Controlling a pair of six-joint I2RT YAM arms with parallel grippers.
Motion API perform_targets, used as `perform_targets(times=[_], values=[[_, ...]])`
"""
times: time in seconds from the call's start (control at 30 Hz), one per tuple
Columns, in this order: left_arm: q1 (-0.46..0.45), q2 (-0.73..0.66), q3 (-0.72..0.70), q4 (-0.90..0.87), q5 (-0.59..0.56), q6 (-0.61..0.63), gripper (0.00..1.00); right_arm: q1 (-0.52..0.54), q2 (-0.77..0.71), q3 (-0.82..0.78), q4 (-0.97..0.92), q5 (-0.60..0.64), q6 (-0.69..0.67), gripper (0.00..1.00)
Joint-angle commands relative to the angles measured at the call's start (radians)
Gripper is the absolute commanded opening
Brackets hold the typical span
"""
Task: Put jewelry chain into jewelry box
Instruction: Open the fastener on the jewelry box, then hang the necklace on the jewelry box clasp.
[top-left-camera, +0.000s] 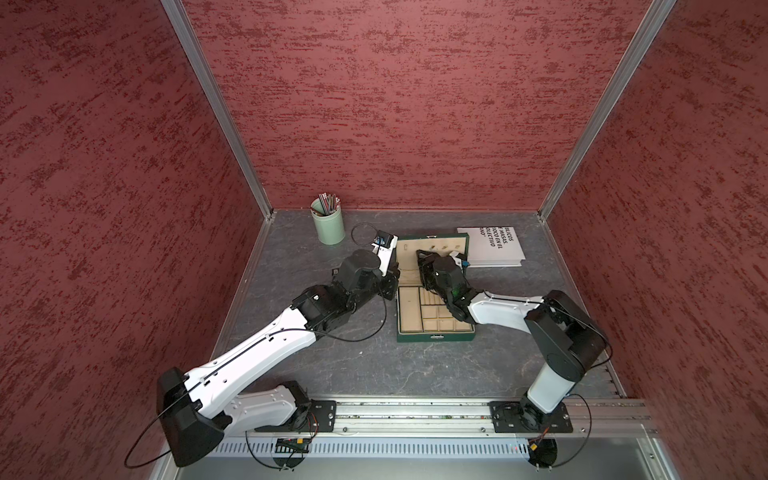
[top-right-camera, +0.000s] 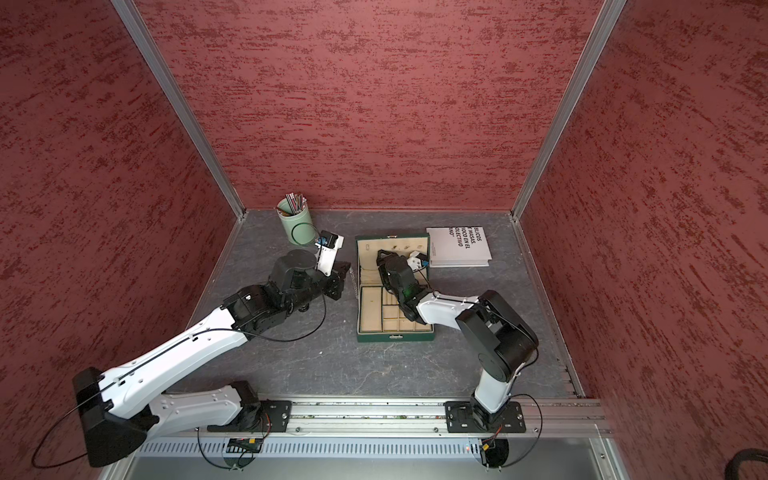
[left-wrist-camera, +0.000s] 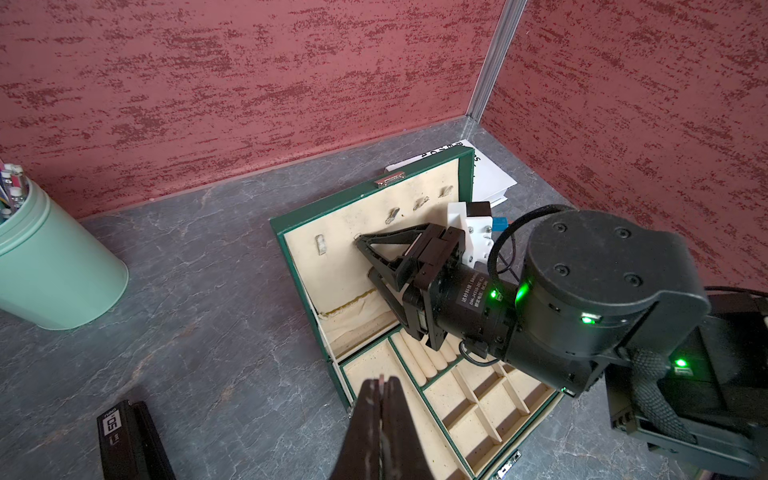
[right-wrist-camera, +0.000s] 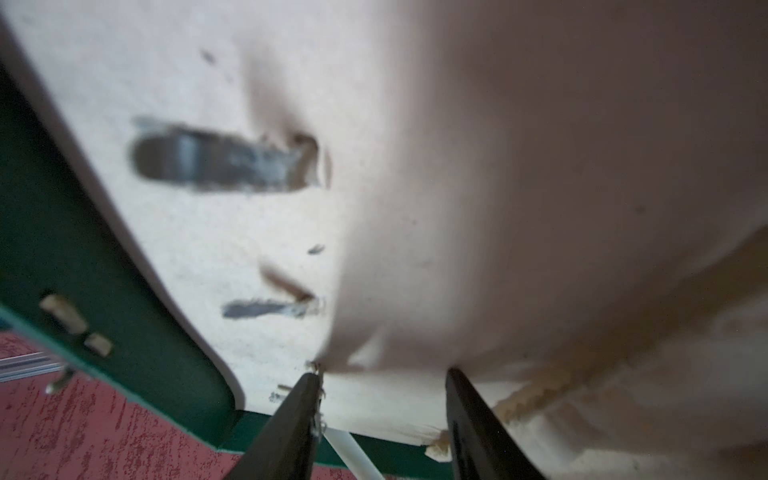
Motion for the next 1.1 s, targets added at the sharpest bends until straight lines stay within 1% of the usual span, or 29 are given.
perform_targets(times=[0.0, 0.2, 0.27, 0.5, 0.6, 0.63, 0.73, 0.77, 0.8, 0.83, 0.87, 0.93, 1.07], values=[[-0.001, -0.007, -0.006, 0.002, 0.005, -0.009, 0.00, 0.021, 0.033, -0.035, -0.092, -0.021, -0.016, 0.52], [-0.007, -0.016, 0.009, -0.015, -0.007, -0.004, 0.00, 0.022, -0.064, -0.016, -0.139, -0.005, -0.105, 0.68], [-0.009, -0.021, 0.014, -0.021, -0.010, -0.004, 0.00, 0.021, -0.097, -0.008, -0.154, -0.005, -0.132, 0.72], [-0.020, -0.033, 0.028, -0.036, -0.016, -0.007, 0.00, 0.021, -0.208, 0.001, -0.218, -0.024, -0.210, 0.79], [-0.026, -0.032, 0.041, -0.045, -0.017, -0.005, 0.00, 0.021, -0.261, 0.011, -0.278, -0.037, -0.276, 0.81], [-0.030, -0.032, 0.049, -0.048, -0.018, -0.002, 0.00, 0.021, -0.270, 0.012, -0.299, -0.045, -0.320, 0.81], [-0.038, -0.028, 0.078, -0.066, -0.021, 0.015, 0.00, 0.021, -0.384, 0.016, -0.356, -0.083, -0.511, 0.82], [-0.041, -0.026, 0.090, -0.073, -0.021, 0.023, 0.00, 0.021, -0.418, 0.019, -0.385, -0.095, -0.588, 0.82], [-0.043, -0.024, 0.105, -0.082, -0.021, 0.035, 0.00, 0.021, -0.462, 0.026, -0.426, -0.113, -0.703, 0.83], [-0.047, -0.022, 0.116, -0.089, -0.022, 0.042, 0.00, 0.021, -0.497, 0.034, -0.470, -0.120, -0.787, 0.83], [-0.050, -0.022, 0.125, -0.095, -0.022, 0.050, 0.00, 0.021, -0.524, 0.044, -0.516, -0.118, -0.867, 0.84], [-0.052, -0.024, 0.131, -0.094, -0.024, 0.065, 0.00, 0.021, -0.585, 0.051, -0.587, -0.078, -0.981, 0.85], [-0.057, -0.016, 0.160, -0.105, -0.026, 0.089, 0.00, 0.021, -0.696, 0.046, -0.634, -0.071, -1.184, 0.89]])
